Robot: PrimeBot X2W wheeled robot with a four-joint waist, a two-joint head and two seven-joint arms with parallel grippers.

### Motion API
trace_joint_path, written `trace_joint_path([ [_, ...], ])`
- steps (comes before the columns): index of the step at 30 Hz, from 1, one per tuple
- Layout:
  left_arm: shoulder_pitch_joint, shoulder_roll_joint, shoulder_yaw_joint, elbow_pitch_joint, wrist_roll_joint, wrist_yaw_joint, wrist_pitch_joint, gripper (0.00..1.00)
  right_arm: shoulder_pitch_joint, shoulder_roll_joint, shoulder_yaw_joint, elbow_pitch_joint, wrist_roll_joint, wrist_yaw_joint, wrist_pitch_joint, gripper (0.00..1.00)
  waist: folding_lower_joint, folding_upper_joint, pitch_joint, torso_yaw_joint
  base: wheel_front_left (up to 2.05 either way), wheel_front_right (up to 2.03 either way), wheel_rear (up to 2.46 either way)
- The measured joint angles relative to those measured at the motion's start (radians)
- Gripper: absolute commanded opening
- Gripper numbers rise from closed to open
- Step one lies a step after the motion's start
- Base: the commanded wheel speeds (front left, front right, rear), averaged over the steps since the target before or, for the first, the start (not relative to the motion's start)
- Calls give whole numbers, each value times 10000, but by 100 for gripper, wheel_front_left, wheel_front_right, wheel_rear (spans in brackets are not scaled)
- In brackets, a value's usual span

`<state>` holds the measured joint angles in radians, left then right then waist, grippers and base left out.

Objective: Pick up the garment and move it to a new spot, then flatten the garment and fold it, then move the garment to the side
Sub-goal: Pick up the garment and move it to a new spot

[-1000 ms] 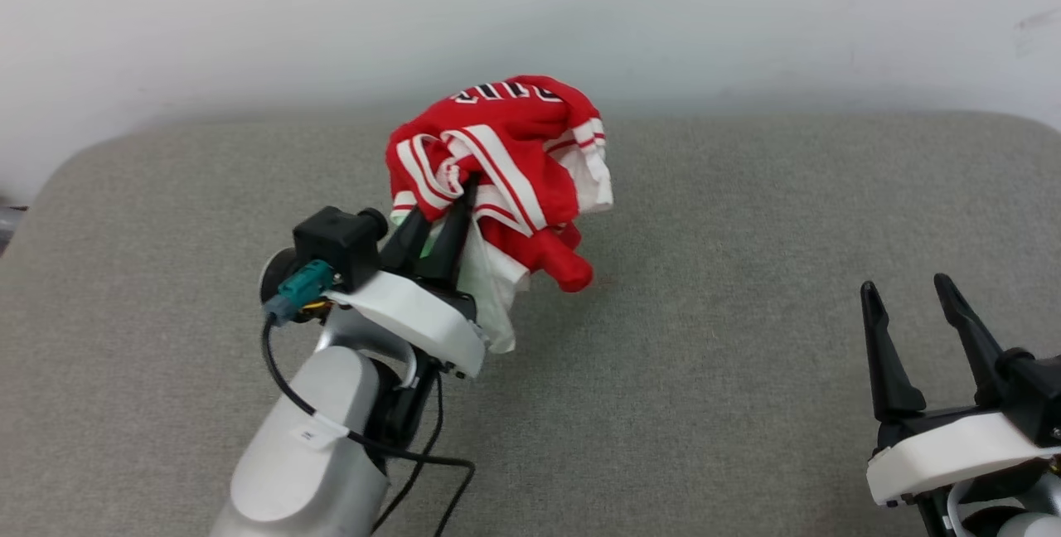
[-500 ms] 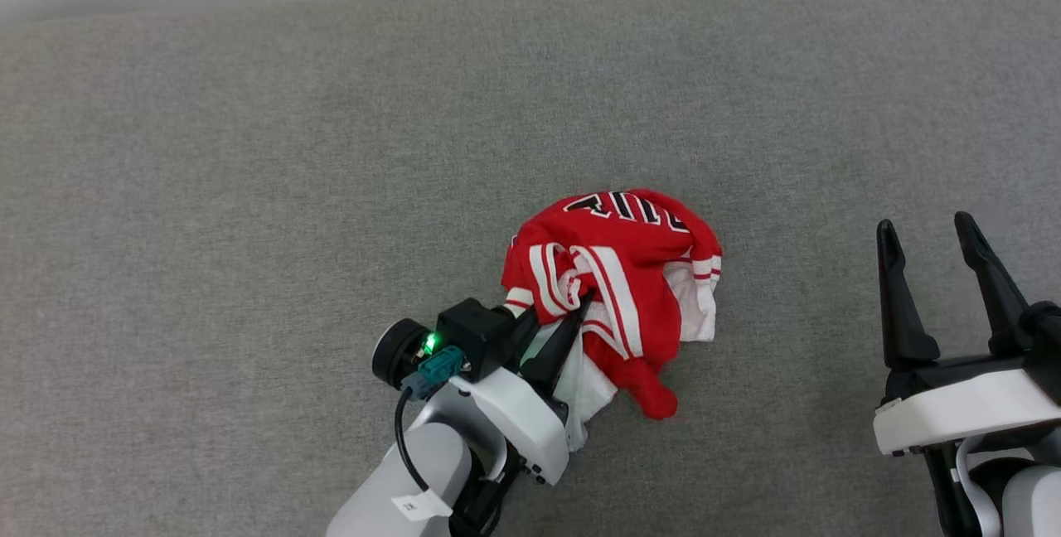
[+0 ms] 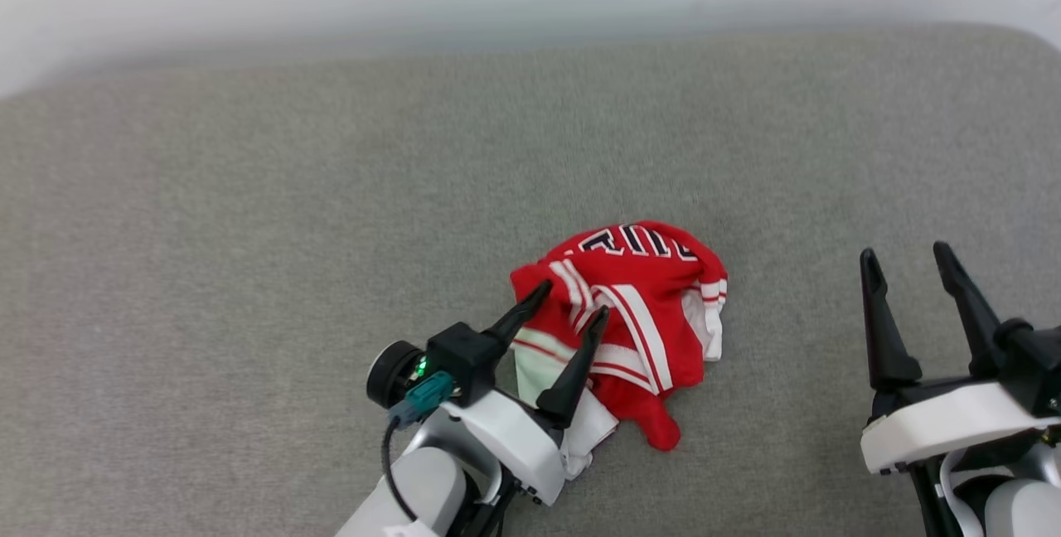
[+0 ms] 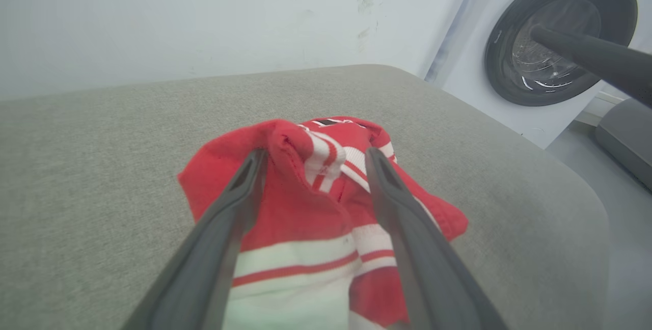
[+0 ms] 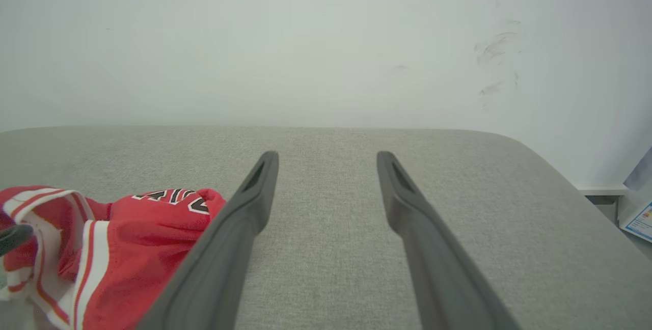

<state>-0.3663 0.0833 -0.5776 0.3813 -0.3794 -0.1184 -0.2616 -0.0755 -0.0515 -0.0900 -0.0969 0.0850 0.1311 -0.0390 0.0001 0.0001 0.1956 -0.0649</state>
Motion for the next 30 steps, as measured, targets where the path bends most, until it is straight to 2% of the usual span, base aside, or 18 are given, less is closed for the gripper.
trace_joint_path([
  [8, 848, 171, 1333, -757, 136, 535, -13, 100, 557, -2, 36, 215, 44, 0, 178, 100, -2, 0, -1207, 270, 0, 0, 0],
  [20, 2407, 968, 3697, -1674, 364, 1367, -12, 100, 1197, 0, 94, 134, 186, 0, 391, 100, -3, 0, -2174, 528, 0, 0, 0],
  [30, 3464, 1340, 4240, -2096, 497, 1444, -13, 100, 1549, 0, 171, 155, 303, 0, 412, 100, -2, 0, -2444, 606, 0, 0, 0],
])
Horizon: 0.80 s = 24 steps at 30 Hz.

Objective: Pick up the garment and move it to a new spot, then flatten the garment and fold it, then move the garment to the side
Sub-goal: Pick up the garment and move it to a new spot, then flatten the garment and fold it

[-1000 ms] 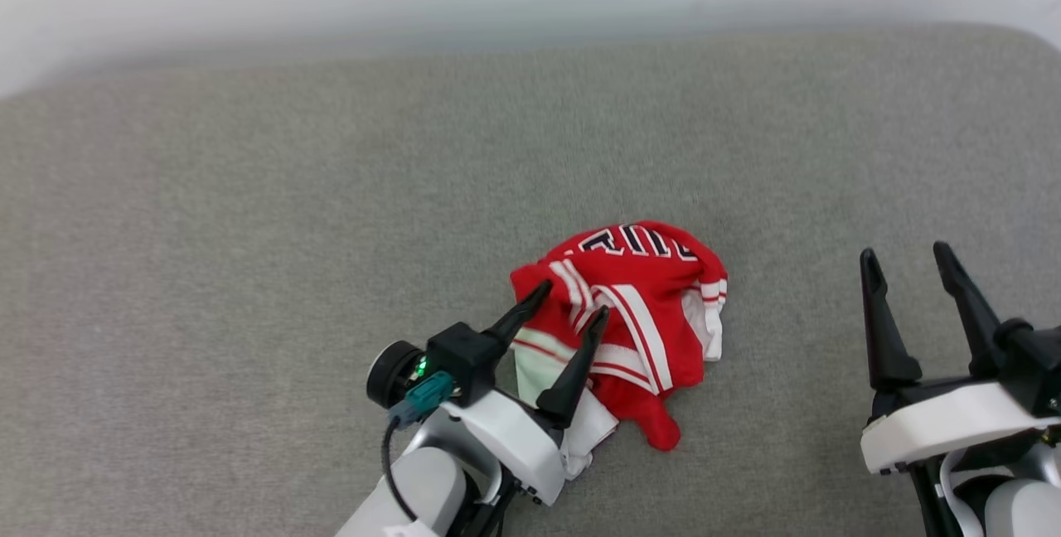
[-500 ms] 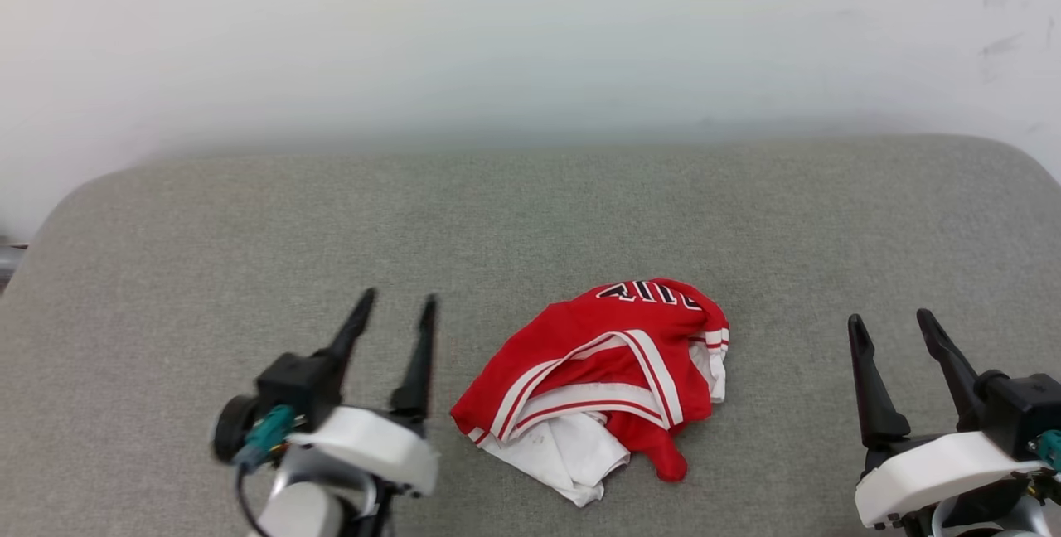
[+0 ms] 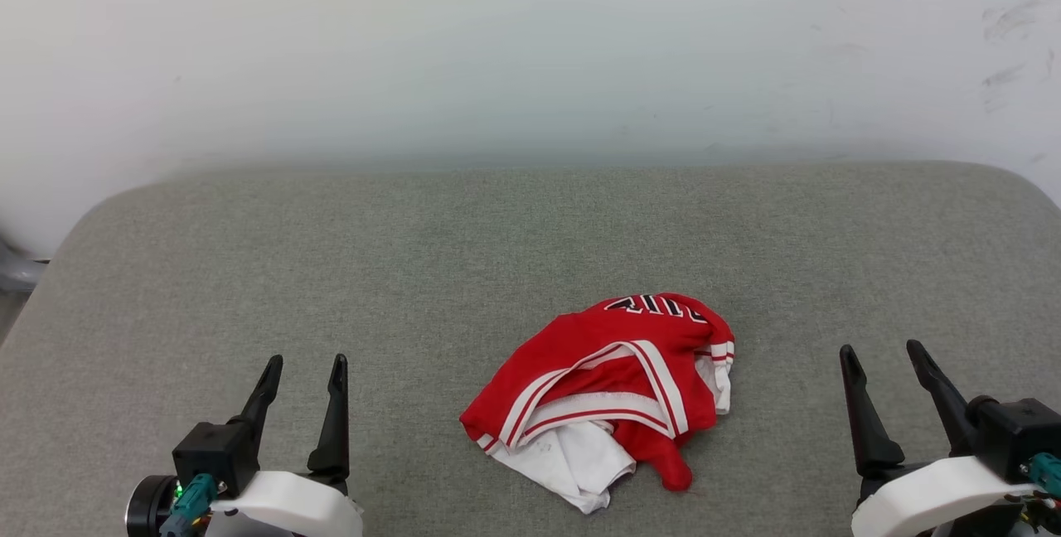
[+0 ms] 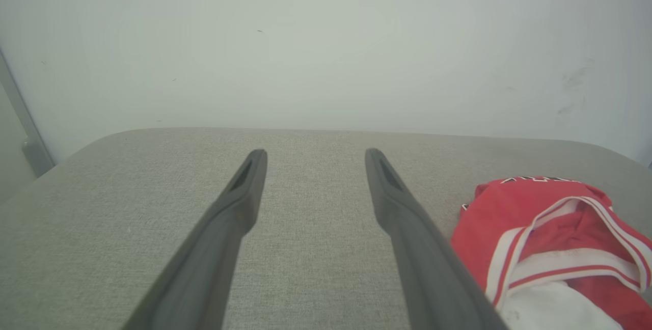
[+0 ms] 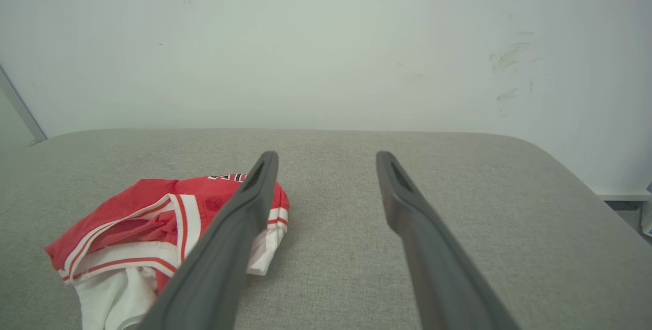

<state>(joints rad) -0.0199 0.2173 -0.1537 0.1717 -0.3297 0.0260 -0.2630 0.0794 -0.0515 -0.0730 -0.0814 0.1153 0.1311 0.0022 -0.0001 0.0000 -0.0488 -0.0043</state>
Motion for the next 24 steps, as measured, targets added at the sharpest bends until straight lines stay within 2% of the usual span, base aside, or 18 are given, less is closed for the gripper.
trace_joint_path([
  [19, 40, 13, -151, -33, -96, 8, 94, 100, 13, 0, -54, 50, 82, 0, 31, 100, 1, 0, 60, 86, 0, 0, 0],
  [22, -412, 94, -414, -259, -88, -199, 443, 100, 10, 0, -107, 27, 69, 0, 61, 100, 1, 0, 115, 129, 0, 0, 0],
  [24, -809, 54, -823, -441, -81, -506, 943, 100, 5, 0, -157, -12, 59, 0, 81, 100, 1, 0, 173, 177, 0, 0, 0],
])
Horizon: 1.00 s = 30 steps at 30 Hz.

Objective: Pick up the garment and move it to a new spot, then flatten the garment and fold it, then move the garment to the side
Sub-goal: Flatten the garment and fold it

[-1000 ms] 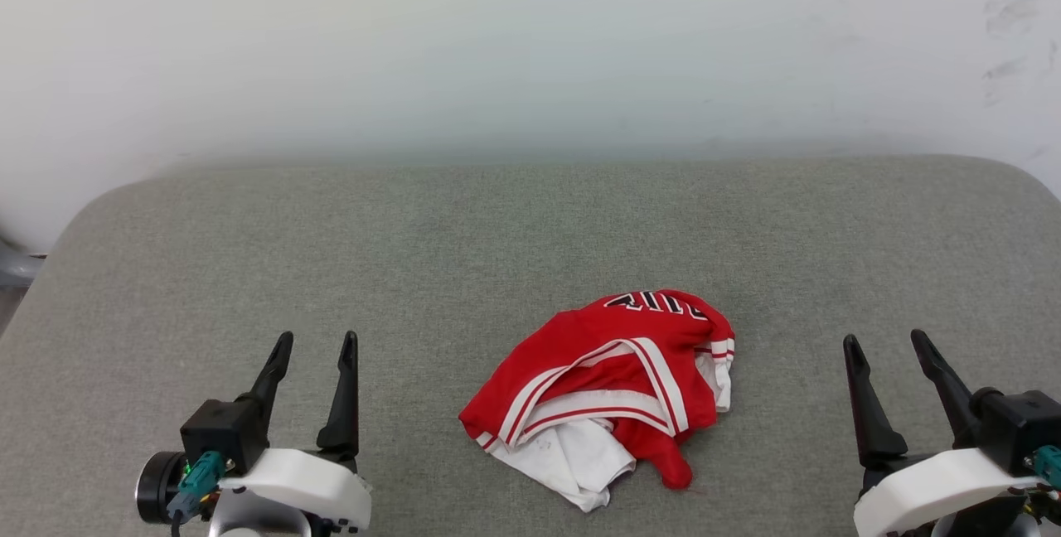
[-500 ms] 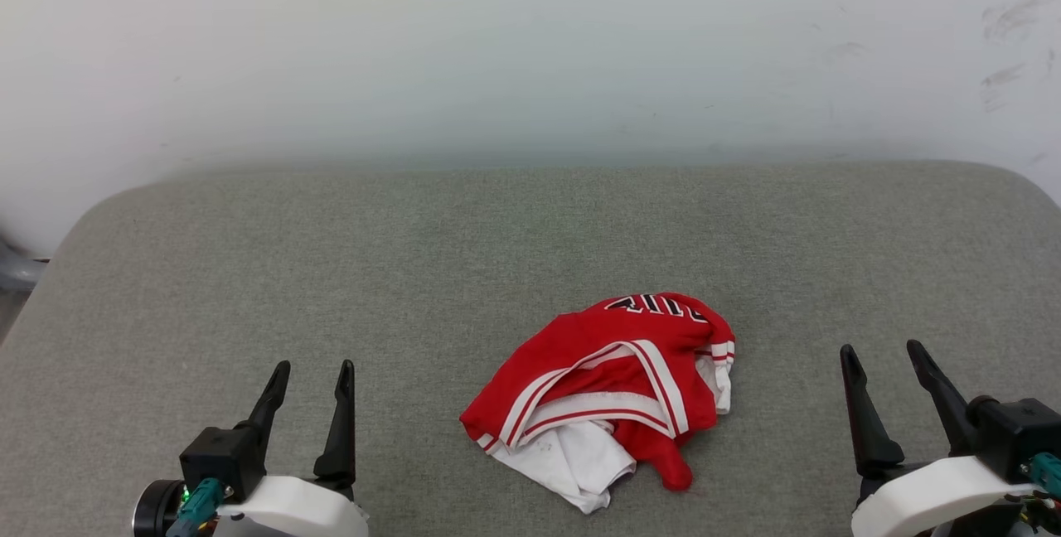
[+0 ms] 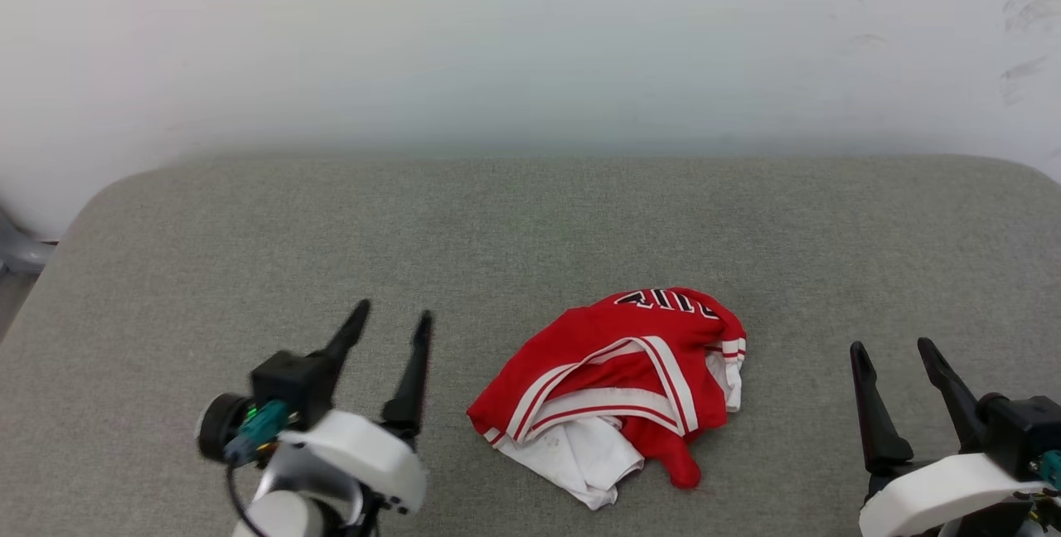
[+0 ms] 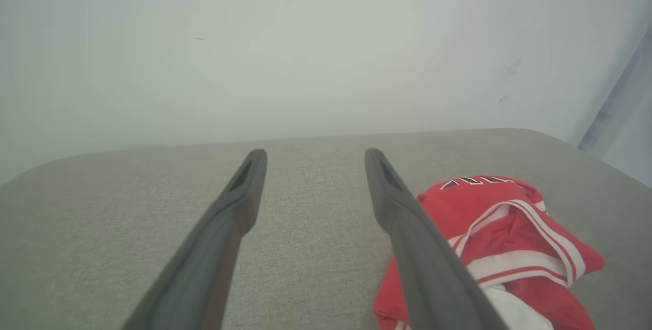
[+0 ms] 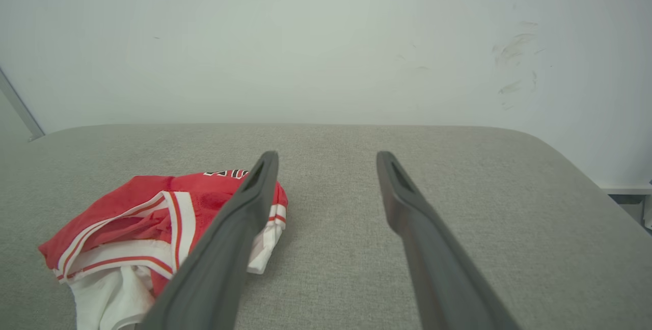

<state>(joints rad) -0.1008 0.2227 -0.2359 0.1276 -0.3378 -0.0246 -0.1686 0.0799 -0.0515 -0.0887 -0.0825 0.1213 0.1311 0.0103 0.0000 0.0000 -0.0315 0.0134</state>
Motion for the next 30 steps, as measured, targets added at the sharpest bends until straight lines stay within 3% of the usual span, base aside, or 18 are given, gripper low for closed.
trace_joint_path([
  [5, -924, -393, -1561, -240, 42, -673, 1837, 100, -63, 0, -21, -115, -84, 0, 84, 100, 0, 0, 213, 59, 0, 0, 0],
  [10, -1682, -619, -3097, 92, -460, -986, 3879, 100, -151, 0, 82, -171, -111, 0, 169, 100, 1, 0, 518, 31, 0, 0, 0],
  [18, -2618, -15, -5499, 800, -1618, -1047, 6799, 100, -518, 2, 190, -134, -92, 0, 167, 100, 1, 0, 1103, -236, 0, 0, 0],
  [23, -3503, 445, -6734, 1436, -1941, -1047, 7455, 100, -726, 2, 134, -100, -69, 0, 102, 100, 2, 0, 1573, -381, 0, 0, 0],
  [29, -4600, 573, -8069, 2259, -2406, -1060, 7971, 100, -977, 0, 125, 4, -61, 0, -6, 100, 1, 0, 2047, -514, 0, 0, 0],
  [30, -4747, 575, -8287, 2330, -2608, -1058, 8111, 58, -1013, 2, 130, 15, -54, 0, -12, 100, 2, 0, 2098, -535, 0, 0, 0],
])
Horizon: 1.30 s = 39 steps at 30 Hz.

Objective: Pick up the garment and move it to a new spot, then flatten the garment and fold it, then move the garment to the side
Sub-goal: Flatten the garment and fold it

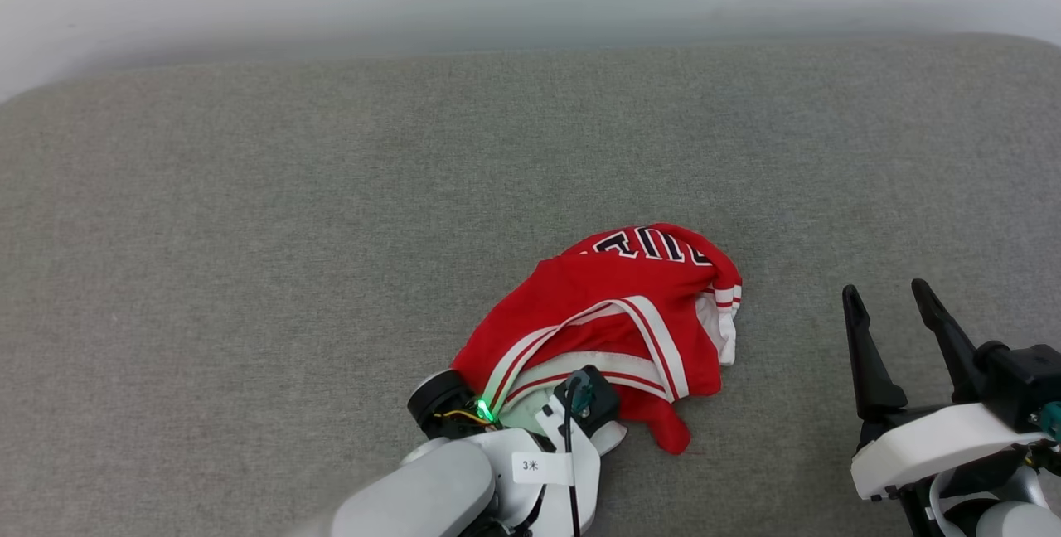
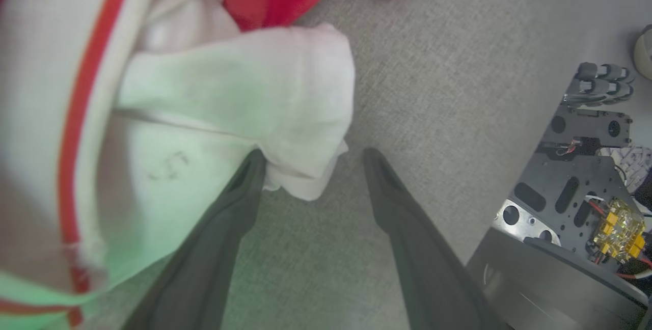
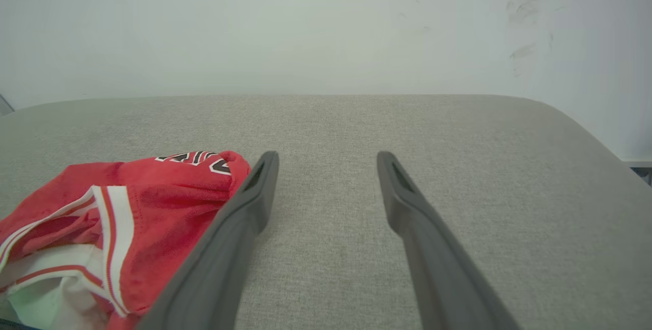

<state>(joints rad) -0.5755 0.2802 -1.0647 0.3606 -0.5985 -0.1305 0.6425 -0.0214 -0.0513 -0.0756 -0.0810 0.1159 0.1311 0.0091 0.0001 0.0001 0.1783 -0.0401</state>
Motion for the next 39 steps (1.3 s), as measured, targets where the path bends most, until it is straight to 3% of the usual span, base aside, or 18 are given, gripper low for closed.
trace_joint_path([
  [2, -305, 69, -456, 59, -201, 2, 102, 0, -35, 0, -2, 46, 6, 0, -42, 100, 0, 0, 71, -41, 0, 0, 0],
  [6, -573, 167, -805, 222, -658, 23, -416, 0, -81, 0, -29, 138, 65, 0, -90, 100, 0, 0, 84, -67, 0, 0, 0],
  [13, -789, 305, -405, -278, -454, 176, -2096, 0, 54, 0, -190, 305, 81, 0, -128, 100, 0, 0, -320, 151, 0, 0, 0],
  [19, -654, 1145, 690, -1810, -606, 1135, -3014, 0, 212, 2, -199, 384, 167, 0, -117, 100, 0, 0, -874, 404, 0, 0, 0],
  [26, 442, 2406, 2125, -3423, -945, 2851, -3825, 0, 483, 2, -251, 407, 184, 0, -40, 100, -1, 0, -1374, 709, 0, 0, 0],
  [32, 2377, 3210, 3561, -3638, -2044, 4341, -4592, 0, 666, 2, -336, 311, 186, 0, 6, 100, -2, 0, -1472, 791, 0, 0, 0],
  [35, 3466, 3348, 4050, -3346, -2700, 4719, -4938, 0, 732, 0, -368, 263, 184, 0, 61, 100, -1, 0, -1448, 810, 0, 0, 0],
  [39, 4574, 3267, 4362, -2543, -3482, 4646, -5313, 0, 751, 0, -393, 201, 165, 0, 127, 100, -1, 0, -1397, 849, 0, 0, 0],
])
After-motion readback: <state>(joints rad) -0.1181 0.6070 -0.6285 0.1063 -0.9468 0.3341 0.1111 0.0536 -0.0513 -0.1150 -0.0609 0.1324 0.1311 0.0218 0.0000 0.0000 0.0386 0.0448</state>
